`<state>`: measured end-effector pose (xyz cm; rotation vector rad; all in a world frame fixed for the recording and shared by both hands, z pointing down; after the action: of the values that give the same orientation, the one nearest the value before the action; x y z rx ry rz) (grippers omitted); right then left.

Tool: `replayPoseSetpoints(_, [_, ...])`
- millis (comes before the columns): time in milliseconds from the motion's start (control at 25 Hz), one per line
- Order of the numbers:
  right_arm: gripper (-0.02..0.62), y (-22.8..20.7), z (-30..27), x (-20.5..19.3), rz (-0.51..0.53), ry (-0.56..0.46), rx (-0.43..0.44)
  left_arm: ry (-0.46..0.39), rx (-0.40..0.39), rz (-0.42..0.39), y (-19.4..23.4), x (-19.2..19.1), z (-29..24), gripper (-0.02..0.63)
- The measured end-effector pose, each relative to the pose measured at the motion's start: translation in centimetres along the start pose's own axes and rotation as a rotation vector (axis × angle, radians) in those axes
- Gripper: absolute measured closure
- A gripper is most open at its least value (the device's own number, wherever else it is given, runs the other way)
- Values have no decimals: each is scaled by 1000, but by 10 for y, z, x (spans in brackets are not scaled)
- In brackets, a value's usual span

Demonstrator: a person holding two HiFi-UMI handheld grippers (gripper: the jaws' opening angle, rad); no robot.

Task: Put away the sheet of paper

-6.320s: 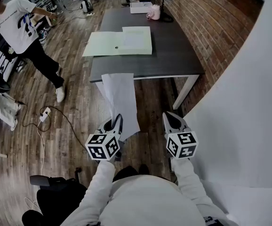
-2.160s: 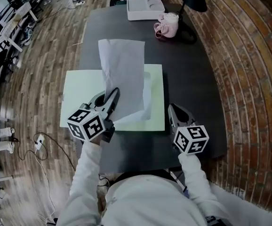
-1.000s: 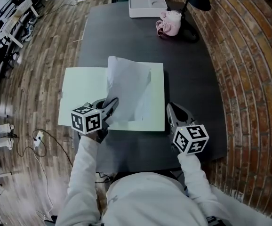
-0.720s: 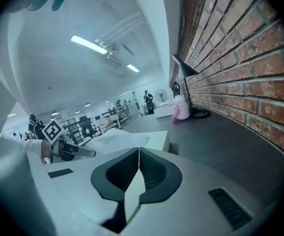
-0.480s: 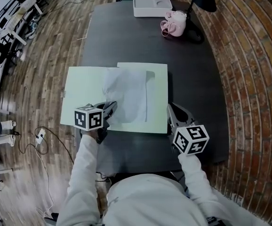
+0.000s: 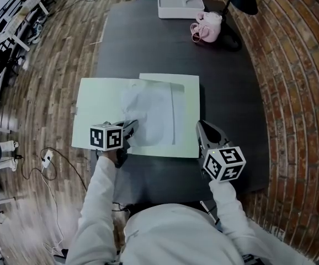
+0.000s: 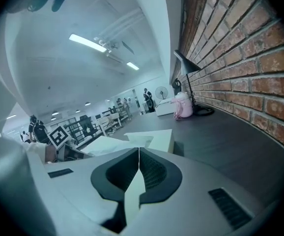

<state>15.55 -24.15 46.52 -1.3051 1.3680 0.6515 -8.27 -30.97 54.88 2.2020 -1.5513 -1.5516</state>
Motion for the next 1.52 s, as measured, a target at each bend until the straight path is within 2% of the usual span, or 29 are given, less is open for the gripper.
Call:
replayPoseSetpoints(400, [568,7,3,-9,1,13,-16,-4,-15,51,-9,-3,-14,589])
replayPoseSetpoints(800, [568,7,18,-4,7,-4,-31,34,-22,29,-29,-5,-31,589])
replayPoseSetpoints(960, [568,3,23,-1,4,-9,-35,68,-17,-23,-38,-6,-38,588])
replayPoseSetpoints(1160, [568,1,26,-1,-4,-12,-31,92,-37,-38,-49,-8,-45,588])
replayPoseSetpoints(1280, [568,1,27,-1,-5,-12,-23,117,-35,-75,-53,-11,-47,588])
replayPoseSetpoints(1520, [568,2,28,-2,-6,-14,-13,121,-45,-120,-58,-10,-51,586])
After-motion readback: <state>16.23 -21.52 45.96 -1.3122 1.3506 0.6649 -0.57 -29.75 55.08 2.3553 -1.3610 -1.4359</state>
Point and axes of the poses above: the fingertips, and each gripper's own axes: z backward along the fingers, y to its left, x out of its top, the point moved 3 cm from there along z, backward along the fingers, and after that the axes turned 8 degrees about -y, right-handed, at the moved point
